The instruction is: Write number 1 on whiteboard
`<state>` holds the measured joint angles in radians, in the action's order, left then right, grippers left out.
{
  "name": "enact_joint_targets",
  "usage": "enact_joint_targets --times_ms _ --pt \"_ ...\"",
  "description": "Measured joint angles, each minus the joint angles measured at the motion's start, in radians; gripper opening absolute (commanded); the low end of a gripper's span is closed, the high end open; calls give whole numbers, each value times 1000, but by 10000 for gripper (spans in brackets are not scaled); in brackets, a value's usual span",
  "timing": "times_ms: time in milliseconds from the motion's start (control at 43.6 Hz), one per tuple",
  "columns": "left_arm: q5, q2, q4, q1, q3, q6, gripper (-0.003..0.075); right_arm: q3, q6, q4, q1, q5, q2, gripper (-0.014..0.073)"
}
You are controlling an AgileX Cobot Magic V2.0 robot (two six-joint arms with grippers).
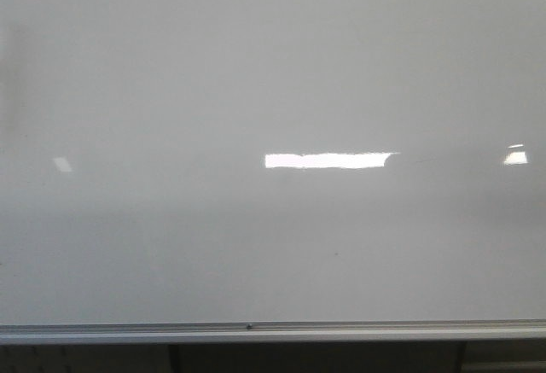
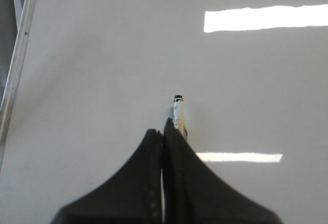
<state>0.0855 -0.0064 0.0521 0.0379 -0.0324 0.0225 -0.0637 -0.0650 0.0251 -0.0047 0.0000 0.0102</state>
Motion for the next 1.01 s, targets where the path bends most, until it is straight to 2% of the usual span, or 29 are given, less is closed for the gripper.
enact_joint_targets --times_ms 115,275,528,689,1010 --pt "-40 0 0 0 -116 0 -20 -112 0 0 0 68 0 -68" --pt "-178 33 0 0 -318 0 -20 -276 0 0 0 204 -24 -68" --pt "-511 244 0 0 -574 0 -20 -489 0 0 0 438 -232 -68" --pt "-623 367 0 0 -610 0 -20 -545 0 0 0 543 -379 -68" --pt "-713 515 -7 0 -604 0 -20 -544 0 0 0 582 -539 -68"
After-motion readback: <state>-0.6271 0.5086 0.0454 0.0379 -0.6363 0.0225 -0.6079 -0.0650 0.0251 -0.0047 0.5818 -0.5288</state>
